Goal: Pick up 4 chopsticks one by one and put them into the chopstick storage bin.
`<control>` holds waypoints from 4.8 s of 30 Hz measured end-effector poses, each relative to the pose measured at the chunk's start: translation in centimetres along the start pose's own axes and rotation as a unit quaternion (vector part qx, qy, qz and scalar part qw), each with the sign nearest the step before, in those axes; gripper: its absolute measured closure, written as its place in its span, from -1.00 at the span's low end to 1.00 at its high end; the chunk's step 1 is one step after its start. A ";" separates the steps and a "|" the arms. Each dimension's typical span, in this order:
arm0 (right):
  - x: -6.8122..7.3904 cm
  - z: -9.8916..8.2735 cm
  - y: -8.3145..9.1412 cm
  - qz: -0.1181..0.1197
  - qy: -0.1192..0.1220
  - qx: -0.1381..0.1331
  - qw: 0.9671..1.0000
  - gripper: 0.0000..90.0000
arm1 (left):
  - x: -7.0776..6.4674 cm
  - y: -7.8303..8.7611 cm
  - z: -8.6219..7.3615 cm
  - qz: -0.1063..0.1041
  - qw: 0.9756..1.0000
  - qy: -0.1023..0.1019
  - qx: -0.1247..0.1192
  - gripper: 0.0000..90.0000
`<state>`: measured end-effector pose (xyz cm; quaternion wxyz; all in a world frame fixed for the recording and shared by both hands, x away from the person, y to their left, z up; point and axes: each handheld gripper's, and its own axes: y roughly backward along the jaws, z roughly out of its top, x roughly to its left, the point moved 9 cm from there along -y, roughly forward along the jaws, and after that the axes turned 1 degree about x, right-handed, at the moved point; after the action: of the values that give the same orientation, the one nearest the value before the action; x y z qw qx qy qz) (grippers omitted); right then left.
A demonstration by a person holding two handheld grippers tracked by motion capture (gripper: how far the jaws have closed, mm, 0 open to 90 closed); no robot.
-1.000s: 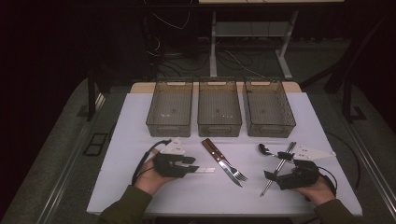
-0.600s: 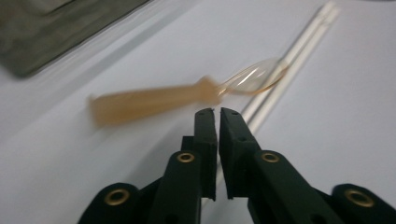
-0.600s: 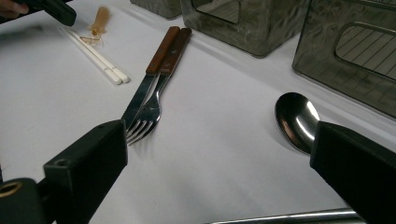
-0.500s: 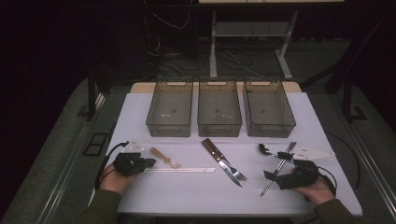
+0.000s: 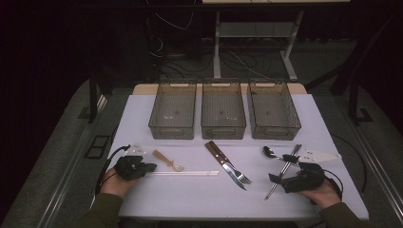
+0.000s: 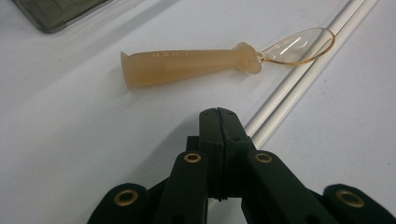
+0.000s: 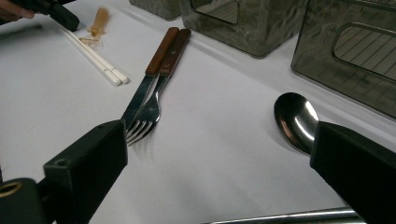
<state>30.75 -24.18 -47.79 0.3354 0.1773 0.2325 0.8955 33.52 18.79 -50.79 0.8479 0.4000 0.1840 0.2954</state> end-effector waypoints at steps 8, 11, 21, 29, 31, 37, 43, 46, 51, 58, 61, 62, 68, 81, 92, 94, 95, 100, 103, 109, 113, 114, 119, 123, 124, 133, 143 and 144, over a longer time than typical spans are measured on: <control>0.0 0.0 0.0 -0.001 0.001 0.000 1.000 -0.91 | -0.2 0.3 -0.3 -0.006 1.000 0.005 -0.002 0.98; 0.0 0.0 0.0 -0.001 0.001 0.000 1.000 -0.91 | -0.3 0.3 -0.4 -0.008 1.000 0.006 -0.001 0.98; 0.0 0.0 0.0 -0.001 0.000 0.000 1.000 -0.91 | -0.9 0.6 -0.8 -0.011 1.000 0.012 0.003 0.98; 0.0 0.0 0.0 -0.001 0.000 0.000 1.000 -0.91 | -1.7 1.0 -1.3 -0.016 1.000 0.011 0.006 0.98; 0.0 0.0 0.0 -0.001 0.001 0.001 1.000 -0.91 | -2.0 1.0 -1.5 -0.018 1.000 0.014 0.006 0.98; 0.0 0.0 0.0 0.000 0.000 0.000 1.000 -0.91 | -2.5 1.4 -2.0 -0.024 1.000 0.012 0.009 0.98; 0.0 0.0 0.0 -0.001 0.000 0.001 1.000 -0.91 | -3.0 1.6 -2.3 -0.029 0.999 0.013 0.008 0.98; 0.0 0.0 0.0 -0.001 0.001 0.000 1.000 -0.91 | -3.1 1.6 -2.4 -0.030 0.999 0.014 0.007 0.97; 0.0 0.0 0.0 -0.002 0.001 0.000 1.000 -0.91 | -3.2 1.7 -2.5 -0.032 0.999 0.013 0.007 0.97; 0.0 0.0 0.0 -0.001 0.000 0.000 1.000 -0.91 | -3.4 1.8 -2.6 -0.033 0.999 0.013 0.008 0.95; 0.0 0.0 0.0 -0.001 0.000 -0.001 1.000 -0.91 | -3.3 1.9 -2.2 -0.023 1.000 0.013 -0.002 0.75; 0.0 0.0 0.0 -0.001 0.000 -0.001 1.000 -0.91 | -3.4 2.0 -1.8 -0.024 1.000 0.013 -0.013 0.75; -0.1 0.1 0.0 0.000 -0.002 -0.003 1.000 -0.91 | -5.9 2.0 1.4 -0.061 0.996 -0.025 -0.066 0.53; 0.0 0.1 -0.1 0.001 -0.001 -0.003 1.000 -0.91 | -11.0 -2.5 4.7 -0.138 0.982 -0.121 -0.034 0.66; 0.0 0.1 0.0 0.001 -0.001 -0.003 1.000 -0.91 | -10.6 -3.5 3.9 -0.131 0.981 -0.141 -0.012 0.80; 0.0 0.1 0.0 0.002 -0.001 -0.003 1.000 -0.91 | -10.5 -3.6 3.8 -0.130 0.981 -0.141 -0.010 0.80; 0.0 0.1 0.0 0.002 -0.001 -0.003 1.000 -0.91 | -10.4 -3.7 3.7 -0.129 0.981 -0.142 -0.009 0.80; 0.0 0.1 0.0 0.002 0.000 -0.003 1.000 -0.91 | -10.4 -3.8 3.6 -0.126 0.981 -0.146 -0.005 0.79; 0.0 0.1 -0.1 0.002 0.000 -0.003 1.000 -0.91 | -10.6 -4.0 3.5 -0.128 0.980 -0.150 -0.003 0.77; 0.0 0.1 -0.1 0.003 0.000 -0.003 1.000 -0.91 | -10.8 -4.0 3.4 -0.121 0.979 -0.164 -0.006 0.80; 0.0 0.1 -0.1 0.003 0.000 -0.003 1.000 -0.91 | -11.2 -3.9 3.3 -0.137 0.976 -0.167 -0.002 0.84; 0.1 0.1 -0.1 0.003 0.000 -0.003 1.000 -0.91 | -11.3 -3.9 3.3 -0.142 0.976 -0.168 -0.001 0.85; 0.0 0.1 -0.1 0.003 0.001 -0.003 1.000 -0.91 | -11.5 -3.9 3.3 -0.150 0.975 -0.164 0.003 0.86; 0.0 0.1 -0.1 0.003 0.001 -0.003 1.000 -0.91 | -11.5 -3.9 3.2 -0.148 0.976 -0.162 -0.001 0.85; 0.0 0.1 -0.1 0.003 0.001 -0.003 1.000 -0.91 | -11.5 -4.0 3.2 -0.148 0.975 -0.164 -0.002 0.84; 0.1 0.1 -0.1 0.004 0.002 -0.003 1.000 -0.91 | -11.5 -3.9 3.1 -0.152 0.974 -0.166 -0.008 0.86; 0.1 0.1 0.0 0.003 0.001 -0.003 1.000 -0.91 | -11.6 -3.7 3.5 -0.159 0.976 -0.147 -0.010 0.87; 0.1 0.1 0.0 0.003 0.002 -0.003 1.000 -0.91 | -11.7 -3.7 3.6 -0.161 0.976 -0.144 -0.012 0.86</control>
<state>30.78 -24.07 -47.68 0.3330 0.1753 0.2297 0.8975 27.94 7.32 -50.58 0.9066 0.3935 0.1179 0.0967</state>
